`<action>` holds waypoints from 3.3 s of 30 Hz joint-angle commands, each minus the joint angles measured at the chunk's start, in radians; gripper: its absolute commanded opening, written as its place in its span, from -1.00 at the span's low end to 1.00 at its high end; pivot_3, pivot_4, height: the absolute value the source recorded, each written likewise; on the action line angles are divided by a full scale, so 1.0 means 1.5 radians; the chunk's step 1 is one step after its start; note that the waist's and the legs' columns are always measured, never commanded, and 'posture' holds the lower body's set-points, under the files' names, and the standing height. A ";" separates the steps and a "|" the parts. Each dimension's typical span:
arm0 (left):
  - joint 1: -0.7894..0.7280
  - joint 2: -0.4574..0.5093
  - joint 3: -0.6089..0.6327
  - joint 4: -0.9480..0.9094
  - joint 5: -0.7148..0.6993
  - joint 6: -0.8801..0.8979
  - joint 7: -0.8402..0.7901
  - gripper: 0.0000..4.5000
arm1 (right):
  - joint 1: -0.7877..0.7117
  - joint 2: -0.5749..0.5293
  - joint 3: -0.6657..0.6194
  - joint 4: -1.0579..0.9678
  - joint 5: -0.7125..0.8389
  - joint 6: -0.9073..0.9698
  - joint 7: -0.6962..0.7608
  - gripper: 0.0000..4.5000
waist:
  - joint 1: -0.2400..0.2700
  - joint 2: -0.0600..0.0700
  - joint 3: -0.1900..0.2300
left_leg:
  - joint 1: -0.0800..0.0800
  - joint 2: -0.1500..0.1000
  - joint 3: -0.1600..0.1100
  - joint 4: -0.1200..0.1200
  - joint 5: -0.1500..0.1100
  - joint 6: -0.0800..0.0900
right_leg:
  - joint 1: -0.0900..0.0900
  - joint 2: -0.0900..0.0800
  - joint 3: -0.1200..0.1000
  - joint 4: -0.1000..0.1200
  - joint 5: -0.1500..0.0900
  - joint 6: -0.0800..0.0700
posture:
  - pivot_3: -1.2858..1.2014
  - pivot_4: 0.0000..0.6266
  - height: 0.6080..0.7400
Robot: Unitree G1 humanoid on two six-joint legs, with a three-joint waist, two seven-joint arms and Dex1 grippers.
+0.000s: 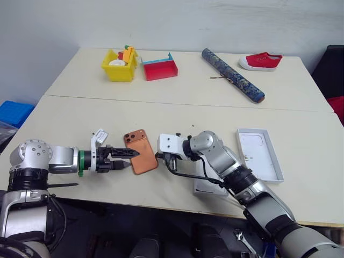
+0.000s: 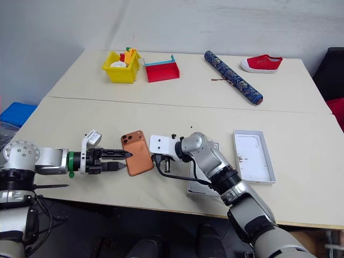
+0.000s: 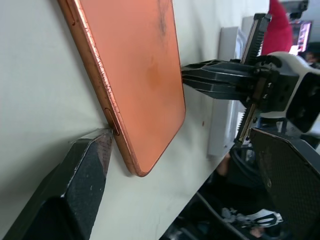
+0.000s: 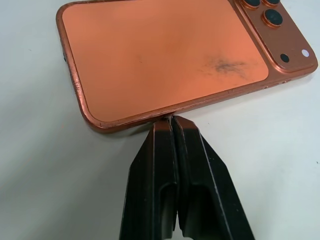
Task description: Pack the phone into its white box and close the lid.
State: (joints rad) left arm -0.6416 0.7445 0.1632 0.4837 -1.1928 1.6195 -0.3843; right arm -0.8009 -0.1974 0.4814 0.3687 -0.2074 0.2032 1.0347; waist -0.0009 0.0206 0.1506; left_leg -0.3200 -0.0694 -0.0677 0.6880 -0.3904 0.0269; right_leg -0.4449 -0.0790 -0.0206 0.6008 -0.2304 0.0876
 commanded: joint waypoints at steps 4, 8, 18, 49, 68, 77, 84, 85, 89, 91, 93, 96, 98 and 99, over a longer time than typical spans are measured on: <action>-0.018 -0.054 0.018 -0.030 -0.091 -0.003 -0.039 1.00 | 0.005 0.041 0.020 -0.026 0.022 -0.014 0.021 -0.98 | -0.002 -0.001 0.001 | -0.001 0.000 -0.001 -0.001 0.000 0.000 | -0.001 0.000 0.000 0.000 0.000 0.000 | 0.03 -0.52 1.00; -0.018 -0.038 0.027 -0.030 -0.085 -0.003 -0.037 1.00 | 0.005 0.041 0.018 -0.021 0.018 -0.019 0.021 -0.98 | -0.004 -0.003 0.002 | -0.001 0.000 -0.001 -0.001 0.000 0.000 | -0.001 0.000 0.000 0.000 0.000 0.000 | 0.03 -0.52 1.00; 0.019 0.094 -0.012 -0.084 -0.001 -0.003 -0.043 1.00 | -0.005 0.031 0.015 -0.006 0.005 -0.032 0.012 -0.98 | -0.021 -0.006 0.003 | -0.001 0.002 -0.002 -0.003 0.000 -0.002 | -0.002 0.000 0.000 -0.004 0.000 0.000 | 0.03 -0.52 1.00; 0.039 -0.048 -0.054 -0.130 0.029 -0.003 0.024 1.00 | -0.033 0.050 0.017 0.043 0.007 -0.051 0.002 -0.98 | -0.007 -0.002 0.000 | 0.007 -0.004 -0.006 -0.004 0.000 -0.001 | 0.001 0.000 0.002 -0.003 0.000 0.000 | 0.03 -0.52 1.00; 0.044 -0.077 0.132 -0.066 -0.058 -0.003 -0.025 1.00 | -0.025 0.053 0.007 0.032 0.012 -0.051 0.026 -0.98 | -0.002 -0.003 0.001 | 0.003 -0.003 -0.008 -0.004 0.000 -0.002 | -0.001 0.000 0.000 -0.005 0.000 0.000 | 0.03 -0.52 1.00; 0.029 -0.014 0.116 -0.064 0.041 -0.003 -0.014 1.00 | -0.027 0.042 0.011 0.043 0.003 -0.059 0.012 -0.98 | -0.029 -0.009 0.004 | 0.001 -0.003 -0.011 -0.004 -0.001 -0.004 | -0.005 0.001 -0.001 -0.005 0.000 0.000 | 0.03 -0.52 1.00; -0.003 0.035 0.087 -0.040 0.088 -0.004 -0.088 1.00 | -0.035 0.043 0.010 0.062 0.006 -0.069 0.000 -0.98 | -0.036 -0.009 0.004 | -0.001 -0.004 -0.013 -0.004 0.000 -0.006 | -0.010 0.002 0.000 -0.003 0.000 0.000 | 0.03 -0.52 1.00; -0.003 0.028 0.083 -0.041 0.098 -0.005 -0.092 1.00 | -0.035 0.044 0.010 0.064 0.006 -0.070 -0.002 -0.98 | -0.036 -0.009 0.004 | -0.001 -0.004 -0.013 -0.004 0.000 -0.006 | -0.010 0.002 0.000 -0.002 0.000 0.000 | 0.03 -0.52 1.00; 0.008 0.002 0.065 -0.057 0.119 -0.004 -0.108 1.00 | -0.039 0.050 0.012 0.067 0.008 -0.070 -0.006 -0.98 | -0.035 -0.009 0.004 | -0.001 -0.004 -0.013 -0.004 0.000 -0.006 | -0.010 0.002 0.000 -0.002 0.000 0.000 | 0.03 -0.52 1.00; 0.011 -0.003 0.062 -0.062 0.123 -0.003 -0.116 1.00 | -0.040 0.051 0.012 0.067 0.009 -0.070 -0.006 -0.98 | -0.036 -0.010 0.003 | -0.001 -0.004 -0.013 -0.004 0.000 -0.006 | -0.010 0.002 0.000 -0.002 0.000 0.000 | 0.03 -0.52 1.00; 0.010 -0.010 0.064 -0.058 0.128 -0.003 -0.117 1.00 | -0.040 0.051 0.012 0.067 0.010 -0.070 -0.006 -0.98 | -0.036 -0.010 0.003 | -0.001 -0.004 -0.013 -0.004 0.000 -0.006 | -0.010 0.002 0.000 -0.002 0.000 0.000 | 0.03 -0.52 1.00; 0.005 -0.027 0.077 -0.047 0.152 -0.008 -0.108 0.74 | -0.039 0.050 0.012 0.063 0.011 -0.069 -0.006 -1.00 | -0.035 -0.010 0.003 | -0.001 -0.004 -0.013 -0.004 0.000 -0.006 | -0.010 0.002 0.000 -0.002 0.000 0.000 | 0.03 -0.52 1.00; 0.005 -0.030 0.079 -0.044 0.153 -0.005 -0.116 0.47 | -0.037 0.051 0.013 0.059 0.013 -0.067 -0.004 -1.00 | -0.035 -0.010 0.003 | -0.001 -0.004 -0.013 -0.004 0.000 -0.006 | -0.010 0.002 0.000 -0.002 0.000 0.000 | 0.03 -0.52 1.00; 0.006 -0.033 0.079 -0.046 0.154 -0.004 -0.118 0.34 | -0.036 0.051 0.013 0.056 0.013 -0.066 -0.003 -1.00 | -0.035 -0.010 0.003 | -0.001 -0.004 -0.013 -0.004 0.000 -0.006 | -0.010 0.002 0.000 -0.002 0.000 0.000 | 0.03 -0.52 1.00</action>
State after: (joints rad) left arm -0.6228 0.6946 0.2605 0.4231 -0.9592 1.6117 -0.5393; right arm -0.8480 -0.1265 0.5015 0.4730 -0.1923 0.1070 1.0307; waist -0.0541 0.0062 0.1558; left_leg -0.3219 -0.0751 -0.0868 0.6822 -0.3910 0.0181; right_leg -0.4602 -0.0758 -0.0209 0.5979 -0.2304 0.0879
